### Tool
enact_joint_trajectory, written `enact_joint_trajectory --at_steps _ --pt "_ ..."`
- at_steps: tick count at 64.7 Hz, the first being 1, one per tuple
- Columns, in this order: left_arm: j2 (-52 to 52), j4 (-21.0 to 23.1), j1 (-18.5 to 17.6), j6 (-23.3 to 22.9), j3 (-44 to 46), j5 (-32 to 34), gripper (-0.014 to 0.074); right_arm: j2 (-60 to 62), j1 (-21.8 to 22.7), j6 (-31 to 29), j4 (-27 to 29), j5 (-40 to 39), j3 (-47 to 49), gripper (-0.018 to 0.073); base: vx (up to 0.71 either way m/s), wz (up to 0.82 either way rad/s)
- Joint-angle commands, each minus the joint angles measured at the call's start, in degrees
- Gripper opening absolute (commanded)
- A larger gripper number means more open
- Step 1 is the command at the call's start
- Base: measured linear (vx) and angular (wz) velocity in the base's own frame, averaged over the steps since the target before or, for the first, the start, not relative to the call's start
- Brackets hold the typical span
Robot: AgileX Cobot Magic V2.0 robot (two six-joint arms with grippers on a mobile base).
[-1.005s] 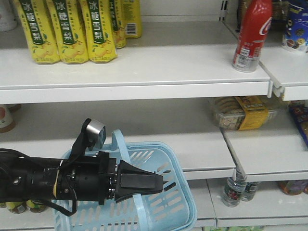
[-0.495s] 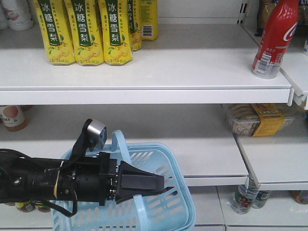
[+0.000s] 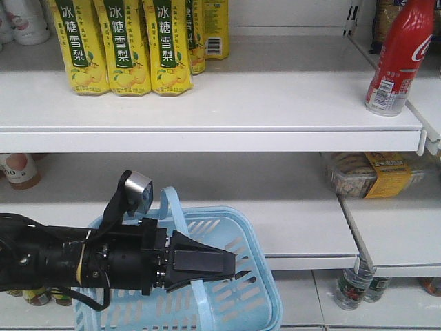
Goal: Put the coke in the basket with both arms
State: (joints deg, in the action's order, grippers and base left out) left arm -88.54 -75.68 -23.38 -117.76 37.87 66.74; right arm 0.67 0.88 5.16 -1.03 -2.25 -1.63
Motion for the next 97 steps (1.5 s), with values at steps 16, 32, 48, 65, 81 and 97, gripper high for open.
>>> enact_joint_trajectory --at_steps 16,32,48,65,81,97 --pt "2.2 3.5 -0.2 0.6 1.3 12.0 -0.0005 0.6 0.3 -0.3 -0.4 -4.4 -1.0 -0.0005 0.0 0.0" --pt "2.2 3.5 -0.2 0.6 1.3 12.0 -0.0005 0.6 0.3 -0.3 -0.4 -4.4 -1.0 -0.0005 0.0 0.01" --pt "2.2 3.5 -0.2 0.6 1.3 12.0 -0.0005 0.6 0.3 -0.3 -0.4 -4.4 -1.0 -0.0005 0.01 0.0" --pt "2.2 3.5 -0.2 0.6 1.3 12.0 -0.0005 0.6 0.3 -0.3 -0.4 -4.4 -1.0 -0.0005 0.01 0.01" --pt "2.2 3.5 -0.2 0.6 1.3 12.0 -0.0005 0.6 0.3 -0.3 -0.4 -4.4 -1.0 -0.0005 0.0 0.0" --pt "2.2 3.5 -0.2 0.6 1.3 12.0 -0.0005 0.6 0.3 -0.3 -0.4 -4.4 -1.0 -0.0005 0.01 0.0"
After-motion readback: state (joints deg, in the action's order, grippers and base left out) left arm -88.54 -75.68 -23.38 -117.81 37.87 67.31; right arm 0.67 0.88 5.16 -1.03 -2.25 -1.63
